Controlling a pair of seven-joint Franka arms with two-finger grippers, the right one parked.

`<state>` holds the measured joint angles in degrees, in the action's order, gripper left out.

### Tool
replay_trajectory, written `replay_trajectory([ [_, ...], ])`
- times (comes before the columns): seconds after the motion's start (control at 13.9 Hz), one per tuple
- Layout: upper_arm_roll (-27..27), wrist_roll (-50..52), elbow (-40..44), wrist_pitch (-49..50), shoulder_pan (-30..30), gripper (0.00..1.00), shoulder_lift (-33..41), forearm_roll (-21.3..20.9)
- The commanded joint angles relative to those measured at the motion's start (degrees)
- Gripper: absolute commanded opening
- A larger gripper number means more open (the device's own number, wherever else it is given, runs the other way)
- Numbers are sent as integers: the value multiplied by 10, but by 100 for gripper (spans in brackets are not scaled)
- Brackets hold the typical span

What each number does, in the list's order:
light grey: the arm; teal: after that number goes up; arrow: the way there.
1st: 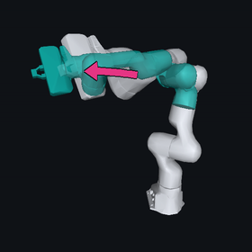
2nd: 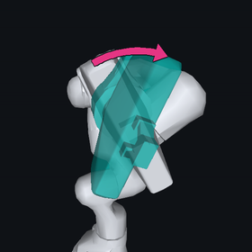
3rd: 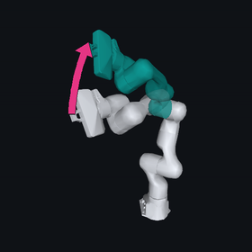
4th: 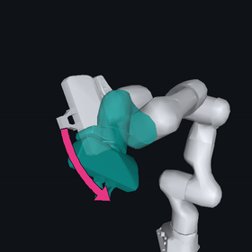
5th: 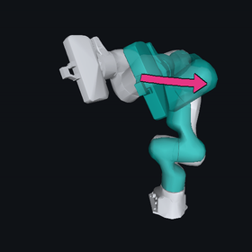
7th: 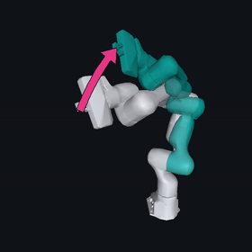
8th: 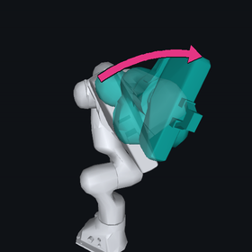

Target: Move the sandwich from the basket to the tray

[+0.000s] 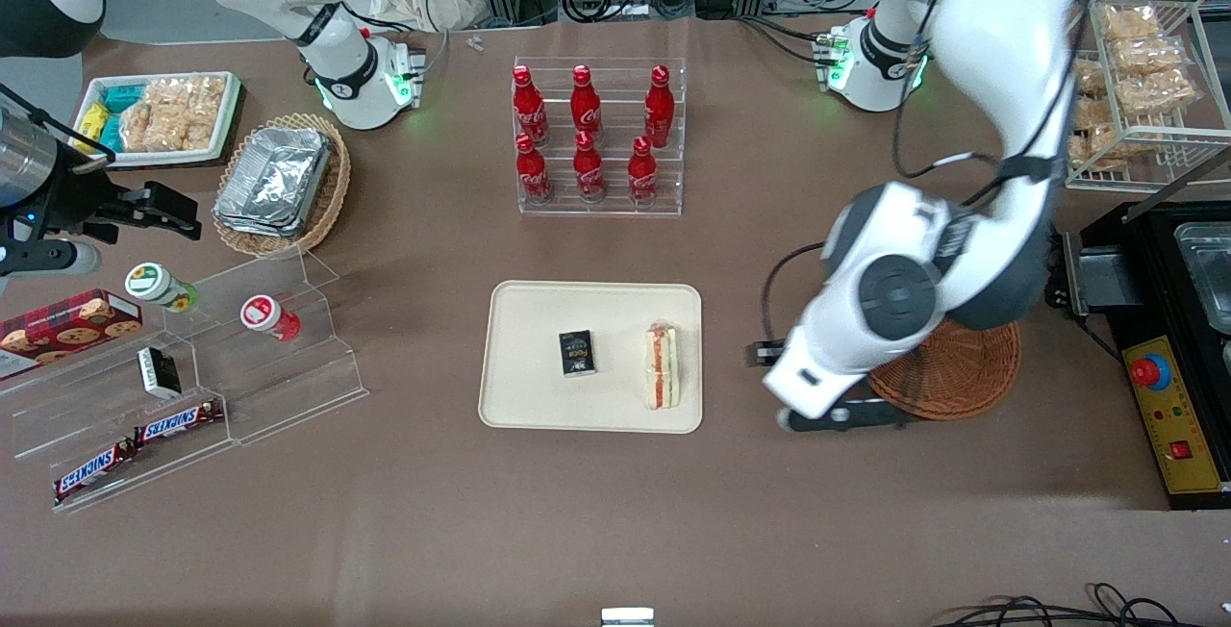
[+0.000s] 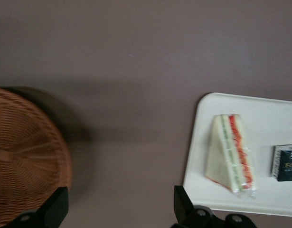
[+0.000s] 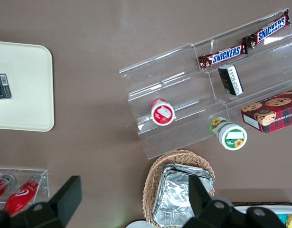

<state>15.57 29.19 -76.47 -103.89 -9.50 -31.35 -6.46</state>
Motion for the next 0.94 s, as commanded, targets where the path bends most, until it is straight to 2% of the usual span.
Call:
replay_trajectory([
  [0.0, 4, -34, -159, 0, 45, 100, 157, 13],
  [0.14, 3, -98, -210, 11, 87, 100, 216, 14],
  [0.29, 3, -152, -200, 50, 129, 100, 232, 29],
  [0.43, 2, -164, -172, 73, 152, 100, 232, 30],
  [0.65, 0, -166, -109, 118, 156, 100, 206, 24],
  [0.87, -2, -168, -100, 127, 157, 100, 199, 22],
])
